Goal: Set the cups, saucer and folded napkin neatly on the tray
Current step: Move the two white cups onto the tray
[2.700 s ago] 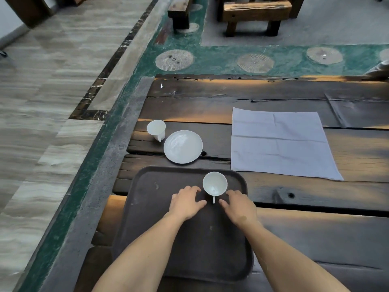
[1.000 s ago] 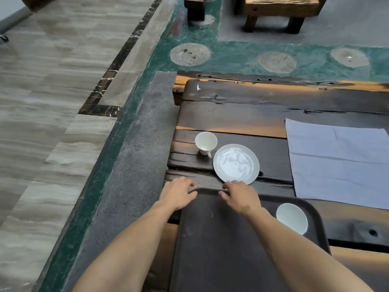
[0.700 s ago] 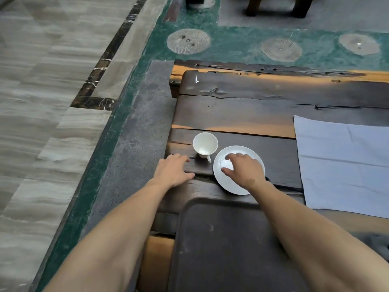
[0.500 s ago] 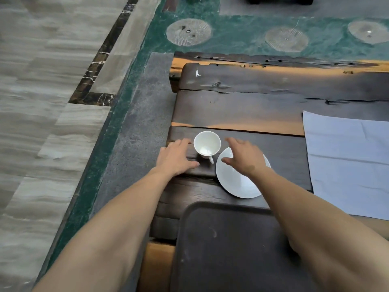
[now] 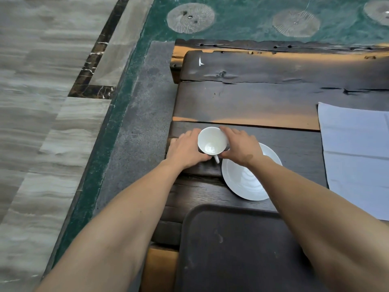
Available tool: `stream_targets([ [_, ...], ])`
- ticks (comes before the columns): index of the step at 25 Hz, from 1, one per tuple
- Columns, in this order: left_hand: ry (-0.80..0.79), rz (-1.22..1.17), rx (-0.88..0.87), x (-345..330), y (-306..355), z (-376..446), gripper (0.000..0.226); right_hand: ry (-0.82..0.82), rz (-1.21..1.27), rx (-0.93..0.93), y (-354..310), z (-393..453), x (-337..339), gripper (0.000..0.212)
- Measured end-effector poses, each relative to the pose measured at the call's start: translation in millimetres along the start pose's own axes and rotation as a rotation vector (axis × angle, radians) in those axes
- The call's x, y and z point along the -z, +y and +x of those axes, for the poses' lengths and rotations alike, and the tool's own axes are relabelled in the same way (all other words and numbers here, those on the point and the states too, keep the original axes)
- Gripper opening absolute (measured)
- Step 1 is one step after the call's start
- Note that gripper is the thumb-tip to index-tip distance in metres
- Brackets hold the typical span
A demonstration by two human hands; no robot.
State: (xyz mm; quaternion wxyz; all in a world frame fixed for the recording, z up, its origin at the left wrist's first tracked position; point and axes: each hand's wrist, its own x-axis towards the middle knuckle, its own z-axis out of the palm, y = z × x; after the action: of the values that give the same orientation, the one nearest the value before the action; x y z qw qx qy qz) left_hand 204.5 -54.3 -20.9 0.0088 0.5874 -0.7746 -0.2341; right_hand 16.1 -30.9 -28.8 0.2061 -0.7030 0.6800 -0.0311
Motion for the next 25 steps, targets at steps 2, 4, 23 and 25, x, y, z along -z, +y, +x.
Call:
stream_targets([
  [2, 0.000, 0.004, -0.010, 0, 1, 1, 0.072, 0.017, 0.017, -0.006, -2, 0, 0, 0.068],
  [4, -0.001, -0.002, -0.018, 0, 3, 1, 0.070, 0.031, 0.025, -0.014, -5, -2, 1, 0.063],
  [23, -0.042, -0.074, -0.044, 21, 23, -102, 0.068, 0.046, 0.168, -0.095, -49, -111, 17, 0.059],
  [25, -0.066, -0.074, -0.036, 17, 27, -120, 0.066, 0.026, 0.176, -0.100, -52, -130, 14, 0.060],
])
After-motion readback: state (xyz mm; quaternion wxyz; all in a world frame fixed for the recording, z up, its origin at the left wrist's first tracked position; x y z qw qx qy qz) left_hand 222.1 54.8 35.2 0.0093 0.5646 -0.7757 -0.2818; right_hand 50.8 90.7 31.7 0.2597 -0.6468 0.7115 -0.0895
